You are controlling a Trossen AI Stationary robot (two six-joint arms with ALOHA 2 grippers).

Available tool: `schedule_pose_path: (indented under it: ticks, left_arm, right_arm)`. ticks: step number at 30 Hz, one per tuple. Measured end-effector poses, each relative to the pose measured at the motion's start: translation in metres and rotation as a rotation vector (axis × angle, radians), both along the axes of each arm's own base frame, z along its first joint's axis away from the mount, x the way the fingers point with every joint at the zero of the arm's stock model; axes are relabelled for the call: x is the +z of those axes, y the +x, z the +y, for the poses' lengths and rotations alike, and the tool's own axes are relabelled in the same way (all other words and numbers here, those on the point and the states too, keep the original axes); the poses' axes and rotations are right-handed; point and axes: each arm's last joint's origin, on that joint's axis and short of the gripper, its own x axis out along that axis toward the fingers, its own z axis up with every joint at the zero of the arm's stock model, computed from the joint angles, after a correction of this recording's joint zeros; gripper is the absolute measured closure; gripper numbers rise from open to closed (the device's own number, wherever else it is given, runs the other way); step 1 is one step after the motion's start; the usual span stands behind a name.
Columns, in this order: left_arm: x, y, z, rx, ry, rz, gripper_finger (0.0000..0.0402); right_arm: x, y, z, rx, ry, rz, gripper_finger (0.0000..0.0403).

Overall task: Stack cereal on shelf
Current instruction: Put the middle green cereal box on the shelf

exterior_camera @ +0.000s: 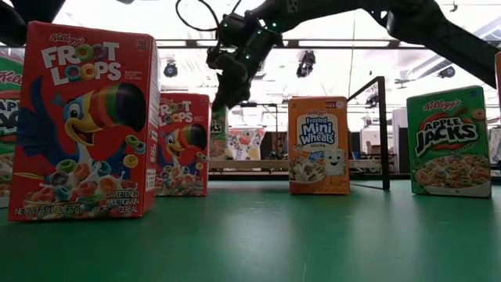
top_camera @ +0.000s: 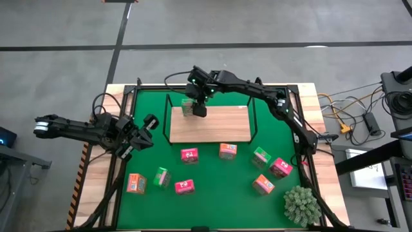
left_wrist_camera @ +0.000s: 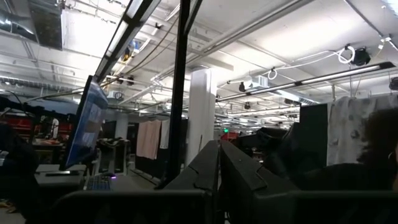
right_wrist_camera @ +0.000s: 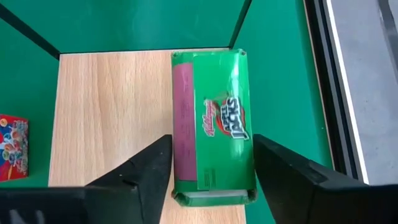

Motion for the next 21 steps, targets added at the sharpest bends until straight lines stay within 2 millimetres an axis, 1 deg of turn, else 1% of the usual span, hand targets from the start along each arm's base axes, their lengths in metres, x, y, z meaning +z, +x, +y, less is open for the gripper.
schedule_pose_path:
  ticks: [3, 5, 9, 12, 17, 19, 21]
  left_arm:
    - [0.0, 0.0, 0.0, 0.0, 0.0, 0.001, 0.0402]
    - [0.0, 0.0, 0.0, 0.0, 0.0, 0.004, 0.0402]
    - [0.0, 0.0, 0.0, 0.0, 0.0, 0.005, 0.0402]
    - [-0.001, 0.001, 0.0, 0.0, 0.001, 0.012, 0.0402]
    - [-0.001, 0.001, 0.0, 0.0, 0.001, 0.013, 0.0402]
    - [-0.001, 0.001, 0.0, 0.0, 0.001, 0.017, 0.0402]
    - [-0.002, 0.001, 0.0, 0.0, 0.001, 0.019, 0.0402]
  right_arm:
    - [0.001, 0.0, 0.0, 0.0, -0.001, -0.003, 0.0176]
    - [0.006, -0.002, 0.001, -0.006, -0.001, -0.013, 0.0172]
    - [0.026, -0.009, 0.006, -0.019, -0.002, -0.053, 0.0171]
    - [0.04, -0.014, 0.014, -0.025, 0.004, -0.079, 0.0176]
    - [0.064, -0.031, 0.026, -0.028, 0.018, -0.071, 0.02]
    - [0.068, -0.037, 0.029, -0.036, 0.012, -0.044, 0.0219]
    - [0.066, -0.041, 0.029, -0.056, 0.001, 0.007, 0.0245]
